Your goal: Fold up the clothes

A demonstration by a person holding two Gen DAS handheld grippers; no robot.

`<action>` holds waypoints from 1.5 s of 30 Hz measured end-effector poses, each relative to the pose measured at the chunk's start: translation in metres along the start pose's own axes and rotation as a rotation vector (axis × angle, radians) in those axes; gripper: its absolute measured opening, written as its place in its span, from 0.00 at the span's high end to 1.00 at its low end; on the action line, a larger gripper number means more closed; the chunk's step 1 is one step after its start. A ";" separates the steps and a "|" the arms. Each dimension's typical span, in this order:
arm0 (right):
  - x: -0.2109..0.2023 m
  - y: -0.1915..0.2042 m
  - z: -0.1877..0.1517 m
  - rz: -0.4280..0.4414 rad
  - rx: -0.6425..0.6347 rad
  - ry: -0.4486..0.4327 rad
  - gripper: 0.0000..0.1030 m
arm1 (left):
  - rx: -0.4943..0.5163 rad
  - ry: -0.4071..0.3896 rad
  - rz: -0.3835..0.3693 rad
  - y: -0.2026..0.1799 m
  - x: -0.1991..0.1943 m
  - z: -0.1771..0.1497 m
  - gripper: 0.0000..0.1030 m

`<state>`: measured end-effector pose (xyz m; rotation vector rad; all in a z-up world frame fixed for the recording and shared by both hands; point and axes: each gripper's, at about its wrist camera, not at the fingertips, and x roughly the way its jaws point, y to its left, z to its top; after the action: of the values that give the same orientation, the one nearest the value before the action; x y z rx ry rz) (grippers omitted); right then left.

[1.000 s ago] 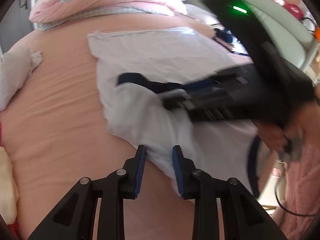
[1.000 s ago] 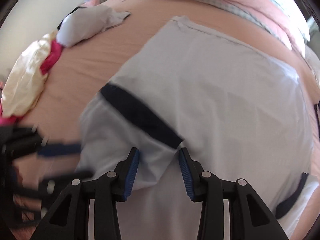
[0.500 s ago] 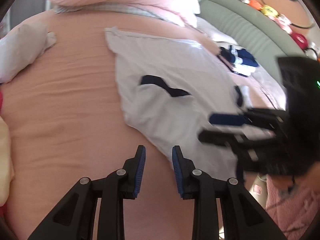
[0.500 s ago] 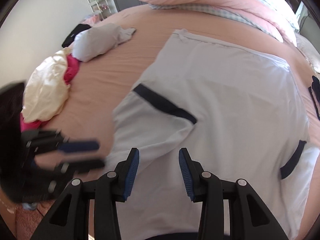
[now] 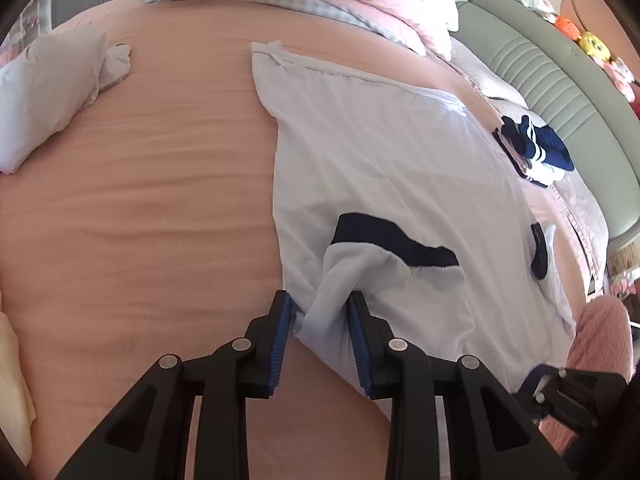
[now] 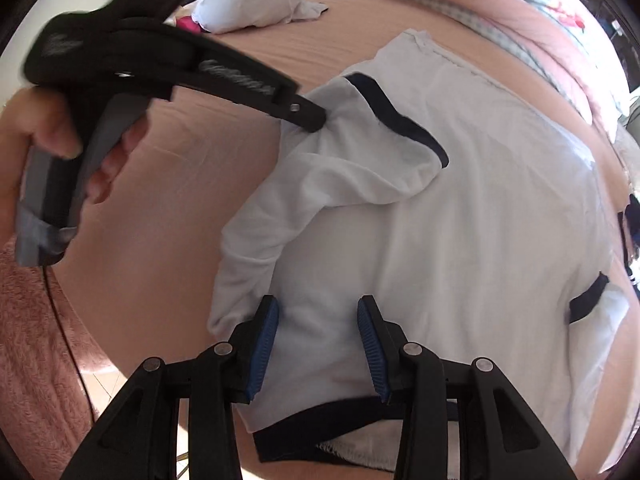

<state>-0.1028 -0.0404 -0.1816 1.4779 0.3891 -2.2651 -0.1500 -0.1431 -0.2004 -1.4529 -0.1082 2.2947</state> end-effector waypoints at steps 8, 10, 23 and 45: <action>-0.025 0.002 0.029 0.078 0.049 -0.141 0.61 | -0.054 0.017 0.005 0.010 0.006 0.014 0.72; -0.032 0.002 0.037 0.097 0.062 -0.176 0.60 | -0.056 0.018 0.000 0.011 0.007 0.014 0.72; 0.014 -0.006 0.020 0.067 0.043 0.041 0.60 | -0.045 0.008 0.004 0.008 0.011 0.013 0.64; -0.040 -0.018 0.039 0.138 0.005 -0.090 0.60 | -0.035 -0.013 0.037 0.005 0.015 0.016 0.55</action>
<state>-0.1286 -0.0345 -0.1285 1.3560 0.2474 -2.2144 -0.1714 -0.1389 -0.2074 -1.4690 -0.1271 2.3435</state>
